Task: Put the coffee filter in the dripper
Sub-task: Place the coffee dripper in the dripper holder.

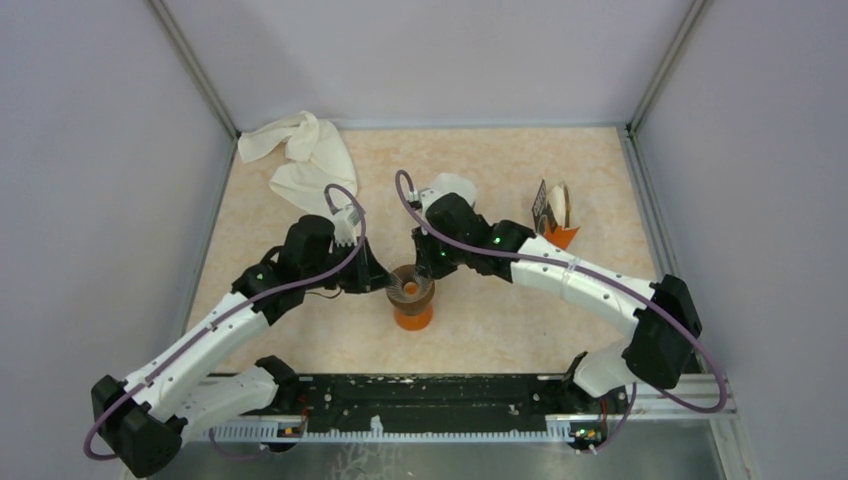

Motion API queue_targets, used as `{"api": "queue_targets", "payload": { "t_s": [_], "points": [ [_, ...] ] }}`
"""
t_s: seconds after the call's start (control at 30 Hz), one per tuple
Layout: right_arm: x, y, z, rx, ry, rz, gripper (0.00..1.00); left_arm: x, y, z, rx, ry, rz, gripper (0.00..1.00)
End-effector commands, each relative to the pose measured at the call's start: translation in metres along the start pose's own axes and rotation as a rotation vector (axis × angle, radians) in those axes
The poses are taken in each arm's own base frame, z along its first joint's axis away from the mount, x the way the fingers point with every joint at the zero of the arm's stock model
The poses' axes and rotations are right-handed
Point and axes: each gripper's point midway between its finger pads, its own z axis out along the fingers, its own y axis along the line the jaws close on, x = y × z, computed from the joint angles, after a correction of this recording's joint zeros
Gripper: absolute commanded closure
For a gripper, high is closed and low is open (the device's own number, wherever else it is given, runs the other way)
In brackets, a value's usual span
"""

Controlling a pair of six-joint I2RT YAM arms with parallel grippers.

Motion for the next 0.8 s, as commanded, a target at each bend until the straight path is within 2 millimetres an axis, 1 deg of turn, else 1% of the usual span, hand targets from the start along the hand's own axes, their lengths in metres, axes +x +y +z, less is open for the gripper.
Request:
{"api": "queue_targets", "payload": {
  "t_s": [0.0,0.27,0.47,0.77],
  "points": [
    [0.061,-0.03,0.022,0.101,0.206,-0.02,1.0,0.021,0.004,0.01,0.006,0.085,0.025,0.84],
    [0.069,-0.036,0.026,0.125,0.237,-0.02,1.0,0.043,0.02,0.017,-0.034,0.144,-0.009,0.86],
    [0.072,-0.039,0.029,0.137,0.253,-0.021,1.0,0.053,0.033,0.02,-0.075,0.165,-0.025,0.87],
    [0.073,-0.035,0.032,0.138,0.265,-0.035,1.0,0.065,0.046,0.022,-0.121,0.197,-0.035,0.88]
  ]
}}
